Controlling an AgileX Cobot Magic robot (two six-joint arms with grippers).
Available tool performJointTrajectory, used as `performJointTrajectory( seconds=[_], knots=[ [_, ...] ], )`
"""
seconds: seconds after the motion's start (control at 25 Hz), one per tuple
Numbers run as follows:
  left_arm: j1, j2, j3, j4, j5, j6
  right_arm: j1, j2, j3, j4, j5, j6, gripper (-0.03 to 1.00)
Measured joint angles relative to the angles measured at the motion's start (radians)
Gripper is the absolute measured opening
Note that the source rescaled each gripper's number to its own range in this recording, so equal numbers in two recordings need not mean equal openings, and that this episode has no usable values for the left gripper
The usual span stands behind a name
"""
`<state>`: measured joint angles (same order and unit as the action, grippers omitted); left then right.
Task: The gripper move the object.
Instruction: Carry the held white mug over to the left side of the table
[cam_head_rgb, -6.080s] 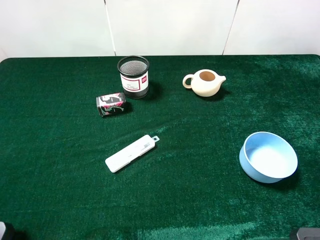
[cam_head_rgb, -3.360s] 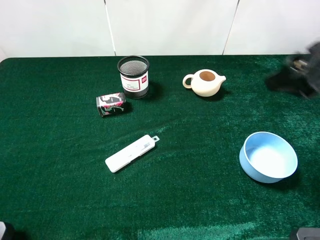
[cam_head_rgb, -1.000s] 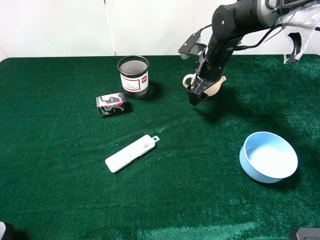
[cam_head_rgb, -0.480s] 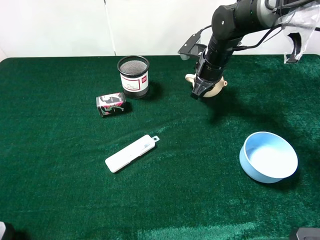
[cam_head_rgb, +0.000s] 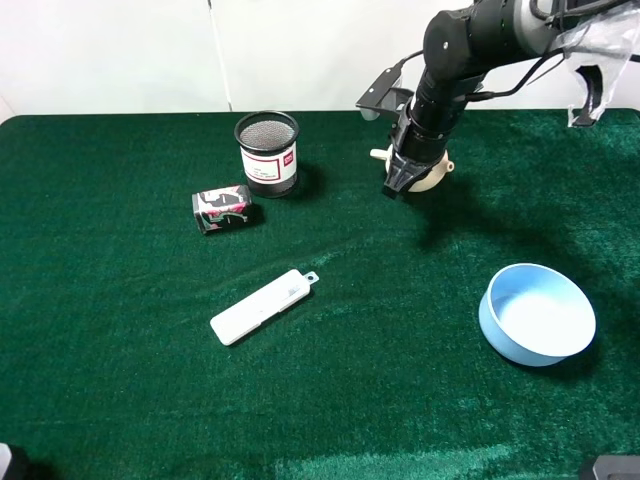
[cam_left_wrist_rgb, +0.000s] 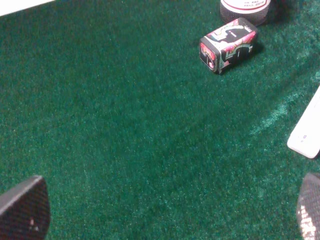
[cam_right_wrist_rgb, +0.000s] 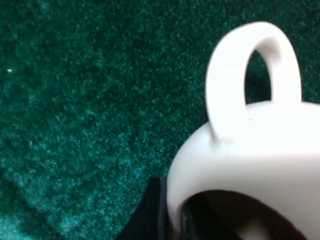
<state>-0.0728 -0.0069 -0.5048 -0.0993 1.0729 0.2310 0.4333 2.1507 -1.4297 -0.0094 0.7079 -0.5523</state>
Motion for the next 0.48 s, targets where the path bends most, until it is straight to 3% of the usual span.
performJointTrajectory(
  seconds=[0.28,0.48],
  knots=[
    [0.0,0.0,0.0,0.0,0.0,0.0,0.0,-0.081,0.0,-0.006,0.04,0.0,0.0],
    [0.0,0.0,0.0,0.0,0.0,0.0,0.017,-0.173,0.0,-0.013,0.138,0.0,0.0]
  ],
)
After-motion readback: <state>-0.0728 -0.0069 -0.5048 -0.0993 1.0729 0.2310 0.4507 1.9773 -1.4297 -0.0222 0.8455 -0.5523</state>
